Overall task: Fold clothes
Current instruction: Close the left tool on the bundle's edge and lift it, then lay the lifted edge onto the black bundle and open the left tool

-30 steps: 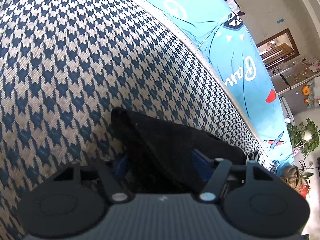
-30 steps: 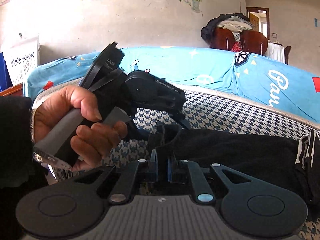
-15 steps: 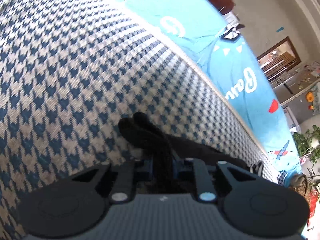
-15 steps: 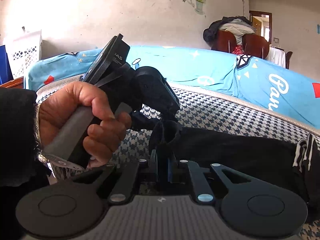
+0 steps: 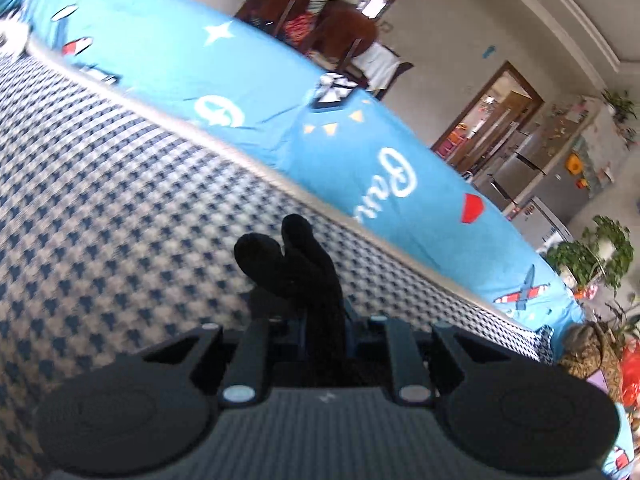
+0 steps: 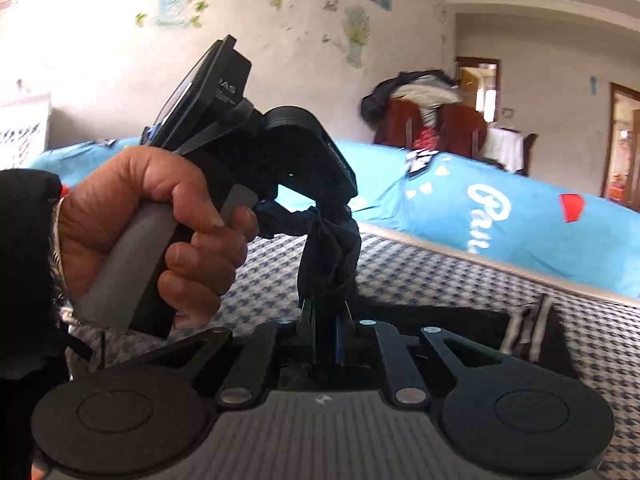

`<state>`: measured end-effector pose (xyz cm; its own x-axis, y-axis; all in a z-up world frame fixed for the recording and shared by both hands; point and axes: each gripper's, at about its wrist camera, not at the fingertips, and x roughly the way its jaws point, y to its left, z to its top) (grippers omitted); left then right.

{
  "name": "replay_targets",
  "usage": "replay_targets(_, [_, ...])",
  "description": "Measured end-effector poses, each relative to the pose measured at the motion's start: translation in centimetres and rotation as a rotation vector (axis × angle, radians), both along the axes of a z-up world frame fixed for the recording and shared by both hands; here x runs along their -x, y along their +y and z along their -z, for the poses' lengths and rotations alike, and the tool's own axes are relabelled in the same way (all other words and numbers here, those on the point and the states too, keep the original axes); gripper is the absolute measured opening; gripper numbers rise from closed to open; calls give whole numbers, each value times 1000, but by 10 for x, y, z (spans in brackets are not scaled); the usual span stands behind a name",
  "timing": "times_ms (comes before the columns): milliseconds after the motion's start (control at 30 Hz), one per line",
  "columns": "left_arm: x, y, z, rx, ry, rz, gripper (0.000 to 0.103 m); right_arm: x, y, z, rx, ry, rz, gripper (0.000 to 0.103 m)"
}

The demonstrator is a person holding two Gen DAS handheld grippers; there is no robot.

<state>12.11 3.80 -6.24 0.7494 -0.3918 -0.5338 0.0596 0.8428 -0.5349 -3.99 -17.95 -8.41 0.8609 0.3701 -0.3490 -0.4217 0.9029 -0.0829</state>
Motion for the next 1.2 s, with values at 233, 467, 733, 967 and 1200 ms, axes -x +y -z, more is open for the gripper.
replay_targets(233, [-11,-72,-18,-25,-32,96,15,-6,-54,-7,-72,-25,151,10])
replay_targets(467, [-28,-145,-20,-56,-43,198,16,-8,-98,-13,-117,-47,303,10])
replay_targets(733, [-52,-199,11,-80,10,290,16,-14,-130,-4,-131,14,452,10])
replay_targets(967, [-55,-210,19,-72,15,304,49,-18,-157,7,-174,125,653,15])
replay_targets(1200, [-47,-189,-6,-93,-30,291,60,-6,-182,6,-289,173,765,17])
